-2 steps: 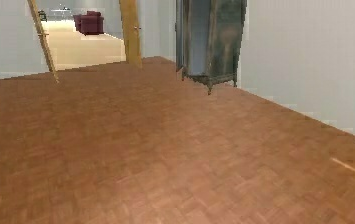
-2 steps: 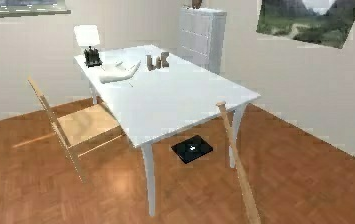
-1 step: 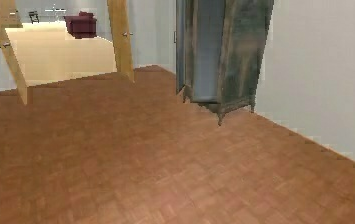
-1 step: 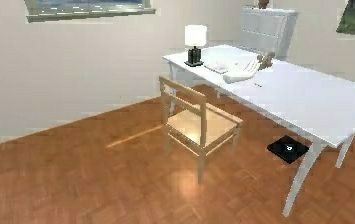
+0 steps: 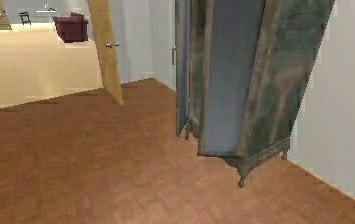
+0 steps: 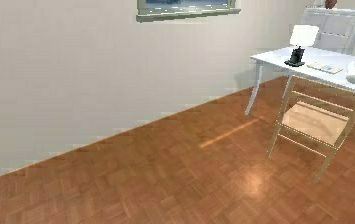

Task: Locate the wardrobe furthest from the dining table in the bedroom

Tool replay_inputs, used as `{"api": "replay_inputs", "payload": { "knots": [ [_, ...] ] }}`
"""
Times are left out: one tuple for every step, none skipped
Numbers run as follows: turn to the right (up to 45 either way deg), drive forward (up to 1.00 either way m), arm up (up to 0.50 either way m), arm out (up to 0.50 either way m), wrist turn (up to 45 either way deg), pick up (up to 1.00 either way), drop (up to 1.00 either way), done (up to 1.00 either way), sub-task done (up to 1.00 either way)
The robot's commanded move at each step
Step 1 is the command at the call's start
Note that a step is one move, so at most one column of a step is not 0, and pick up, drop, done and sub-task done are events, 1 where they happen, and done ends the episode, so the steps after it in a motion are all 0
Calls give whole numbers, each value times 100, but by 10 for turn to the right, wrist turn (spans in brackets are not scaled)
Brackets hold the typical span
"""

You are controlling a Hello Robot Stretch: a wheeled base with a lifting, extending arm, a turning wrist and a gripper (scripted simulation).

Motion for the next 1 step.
{"api": "replay_inputs", "payload": {
  "knots": [
    [30,0,0,0,0,0,0,0,0]
  ]
}}
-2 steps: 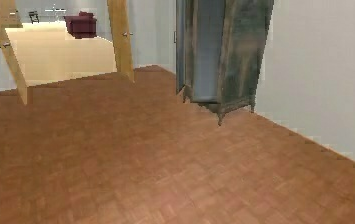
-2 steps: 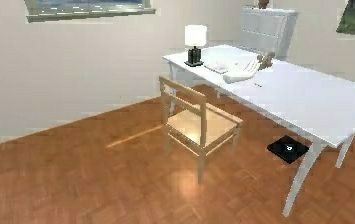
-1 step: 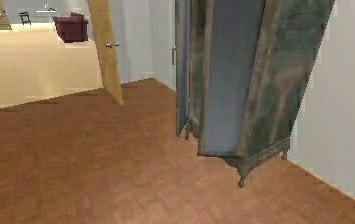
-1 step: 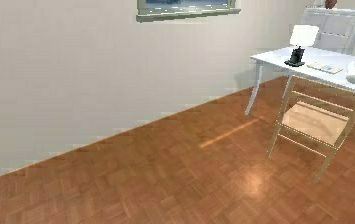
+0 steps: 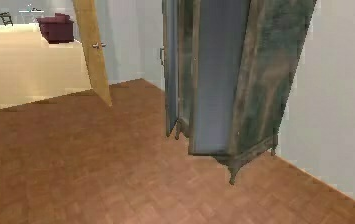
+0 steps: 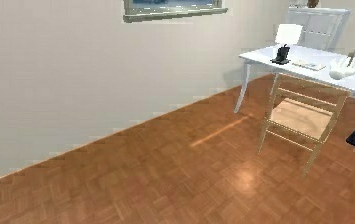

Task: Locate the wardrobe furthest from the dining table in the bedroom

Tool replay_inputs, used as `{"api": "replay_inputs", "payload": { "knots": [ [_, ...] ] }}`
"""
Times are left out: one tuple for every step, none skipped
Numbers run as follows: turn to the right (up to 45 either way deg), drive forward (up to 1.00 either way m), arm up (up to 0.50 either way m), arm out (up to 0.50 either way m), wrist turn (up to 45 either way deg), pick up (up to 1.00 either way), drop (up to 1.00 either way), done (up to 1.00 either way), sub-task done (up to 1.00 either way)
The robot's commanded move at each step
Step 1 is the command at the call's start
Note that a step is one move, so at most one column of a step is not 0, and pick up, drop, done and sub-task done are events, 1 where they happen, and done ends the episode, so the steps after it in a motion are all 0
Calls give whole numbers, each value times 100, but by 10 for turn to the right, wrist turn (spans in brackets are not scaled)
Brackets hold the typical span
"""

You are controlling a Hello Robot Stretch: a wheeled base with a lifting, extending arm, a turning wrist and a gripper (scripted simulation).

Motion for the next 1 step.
{"api": "replay_inputs", "payload": {
  "knots": [
    [0,55,0,0,0,0,0,0,0]
  ]
}}
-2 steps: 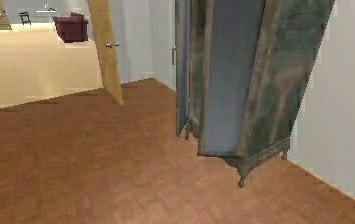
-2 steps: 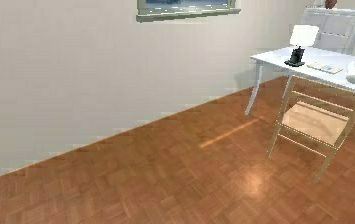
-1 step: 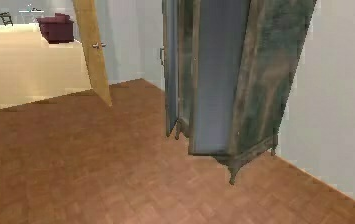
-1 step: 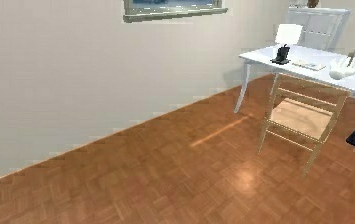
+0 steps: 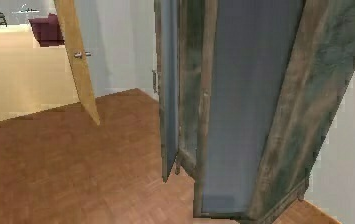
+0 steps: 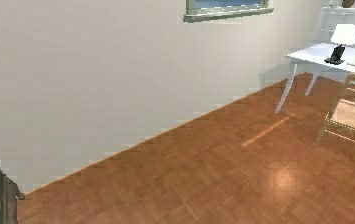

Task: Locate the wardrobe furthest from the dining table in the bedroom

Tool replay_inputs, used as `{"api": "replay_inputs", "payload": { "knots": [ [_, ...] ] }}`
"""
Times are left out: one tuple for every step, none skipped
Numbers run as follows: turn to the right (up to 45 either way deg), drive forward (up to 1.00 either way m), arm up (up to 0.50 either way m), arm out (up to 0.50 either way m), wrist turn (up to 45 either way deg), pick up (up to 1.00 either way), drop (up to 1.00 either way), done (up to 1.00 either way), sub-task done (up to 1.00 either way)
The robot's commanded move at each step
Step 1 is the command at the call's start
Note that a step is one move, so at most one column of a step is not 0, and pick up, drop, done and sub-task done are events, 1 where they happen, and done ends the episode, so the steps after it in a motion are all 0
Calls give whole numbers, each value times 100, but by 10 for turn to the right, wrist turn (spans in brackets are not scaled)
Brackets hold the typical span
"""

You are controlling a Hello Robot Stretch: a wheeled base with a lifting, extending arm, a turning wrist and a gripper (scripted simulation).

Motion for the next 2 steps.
{"api": "replay_inputs", "payload": {
  "knots": [
    [150,0,0,0,0,0,0,0,0],
    [0,0,0,0,0,0,0,100,0]
  ]
}}
